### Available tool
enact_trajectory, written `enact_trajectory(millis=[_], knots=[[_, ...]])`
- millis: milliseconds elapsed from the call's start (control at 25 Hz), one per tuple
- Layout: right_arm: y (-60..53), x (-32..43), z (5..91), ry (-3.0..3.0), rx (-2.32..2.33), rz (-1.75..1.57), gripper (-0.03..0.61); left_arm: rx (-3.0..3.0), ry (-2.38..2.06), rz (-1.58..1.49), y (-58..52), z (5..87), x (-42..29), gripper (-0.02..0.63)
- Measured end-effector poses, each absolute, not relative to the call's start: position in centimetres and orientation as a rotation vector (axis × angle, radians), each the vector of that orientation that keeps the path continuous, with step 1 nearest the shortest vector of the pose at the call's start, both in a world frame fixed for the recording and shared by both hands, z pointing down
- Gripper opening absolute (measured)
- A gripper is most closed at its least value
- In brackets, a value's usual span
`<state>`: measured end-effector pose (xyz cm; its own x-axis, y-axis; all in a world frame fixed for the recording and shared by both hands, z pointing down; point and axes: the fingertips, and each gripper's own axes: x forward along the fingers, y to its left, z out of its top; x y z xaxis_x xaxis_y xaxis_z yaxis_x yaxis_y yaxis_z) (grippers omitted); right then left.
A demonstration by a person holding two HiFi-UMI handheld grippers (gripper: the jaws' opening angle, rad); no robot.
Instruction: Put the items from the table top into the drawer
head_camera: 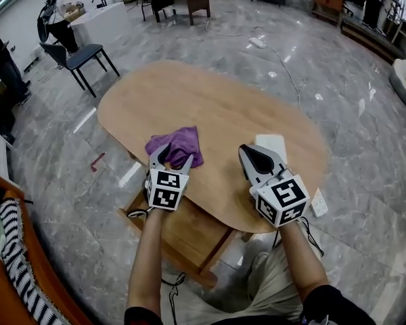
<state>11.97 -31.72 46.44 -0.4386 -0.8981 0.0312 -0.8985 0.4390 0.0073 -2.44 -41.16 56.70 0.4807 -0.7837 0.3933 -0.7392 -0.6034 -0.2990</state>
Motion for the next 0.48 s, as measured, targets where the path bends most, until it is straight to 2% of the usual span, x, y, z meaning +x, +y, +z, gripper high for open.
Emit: enact_trajectory(millis=[80, 320, 480], knots=[[-31.71, 12.22, 46.47, -2.640, 1.651, 0.022, 0.014, -2.628, 1.355, -0.820, -41.29, 57.17, -2.39, 0.268], [-31.88, 11.85, 46.79, -2.644, 1.638, 0.027, 0.014, -2.548, 1.378, -0.907, -41.69, 57.53, -2.89, 0.110], [-31.86, 11.95, 47.03, -2.634, 1.641, 0.028, 0.014, -2.511, 1.378, -0.952, -41.70, 57.67, -2.84, 0.055]])
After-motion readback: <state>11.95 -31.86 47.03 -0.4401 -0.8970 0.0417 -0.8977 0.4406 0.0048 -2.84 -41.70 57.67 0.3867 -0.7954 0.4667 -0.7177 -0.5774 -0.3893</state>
